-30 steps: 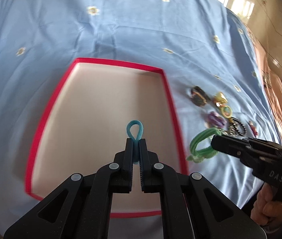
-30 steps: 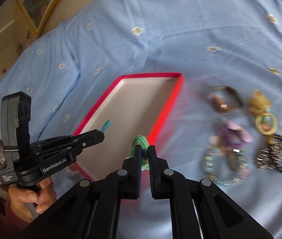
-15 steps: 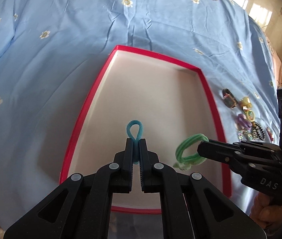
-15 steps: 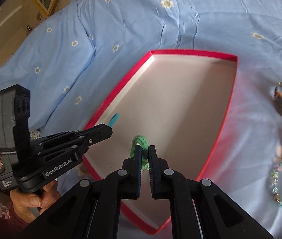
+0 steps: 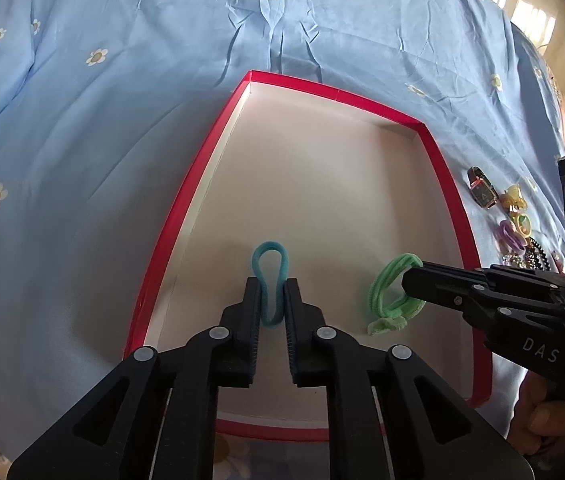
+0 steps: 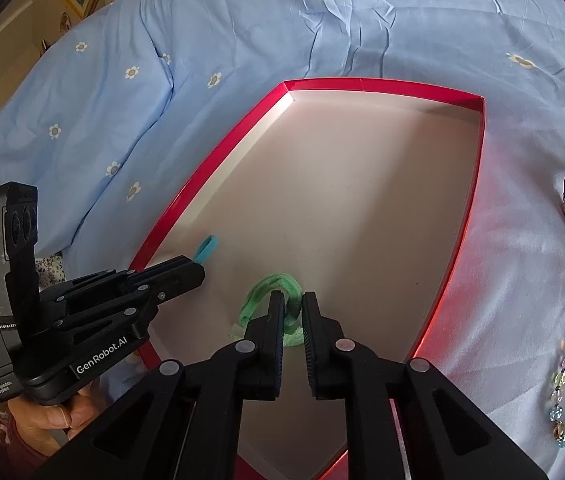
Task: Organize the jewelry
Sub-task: 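Carry both hair ties into the red box and open both tools, then move both open tools back to the jewelry pile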
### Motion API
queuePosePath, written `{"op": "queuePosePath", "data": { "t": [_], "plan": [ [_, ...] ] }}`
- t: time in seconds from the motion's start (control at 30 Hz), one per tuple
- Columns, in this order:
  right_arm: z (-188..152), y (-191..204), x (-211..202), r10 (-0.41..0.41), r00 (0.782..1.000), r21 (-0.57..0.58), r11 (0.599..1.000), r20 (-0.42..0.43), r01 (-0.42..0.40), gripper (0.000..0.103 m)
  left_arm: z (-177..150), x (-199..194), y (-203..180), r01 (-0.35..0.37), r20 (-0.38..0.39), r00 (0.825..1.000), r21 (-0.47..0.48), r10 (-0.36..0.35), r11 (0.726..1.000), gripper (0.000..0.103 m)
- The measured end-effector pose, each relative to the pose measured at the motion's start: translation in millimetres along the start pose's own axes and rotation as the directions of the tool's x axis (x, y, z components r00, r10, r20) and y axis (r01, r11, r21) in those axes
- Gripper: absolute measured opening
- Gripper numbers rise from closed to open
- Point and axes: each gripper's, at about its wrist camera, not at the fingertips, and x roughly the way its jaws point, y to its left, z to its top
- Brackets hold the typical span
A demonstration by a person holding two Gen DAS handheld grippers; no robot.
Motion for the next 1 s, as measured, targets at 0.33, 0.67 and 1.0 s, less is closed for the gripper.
{"op": "queuePosePath", "data": {
  "t": [0.33, 0.67, 1.0],
  "plan": [
    [1, 1, -15, 0.008, 0.999, 0.005, 1.0, 0.036, -0.008, 0.032, -1, -14, 1, -0.025, 0.024, 0.999, -0.012, 0.025, 1.0, 0.034],
    [-19, -23, -81, -0.046, 0.987, 0.067, 0.997, 0.156, 0.036, 0.032, 2, -43, -32, 0.024, 0.081, 0.996, 0.024, -0.026, 0.999, 0.038],
    [-53, -67, -142, -0.147, 0.963, 0.174, 0.979, 0.226, 0.109, 0.032, -2, -46, -93, 0.123, 0.059, 0.99, 0.114, -0.13, 0.986, 0.038]
  ]
}}
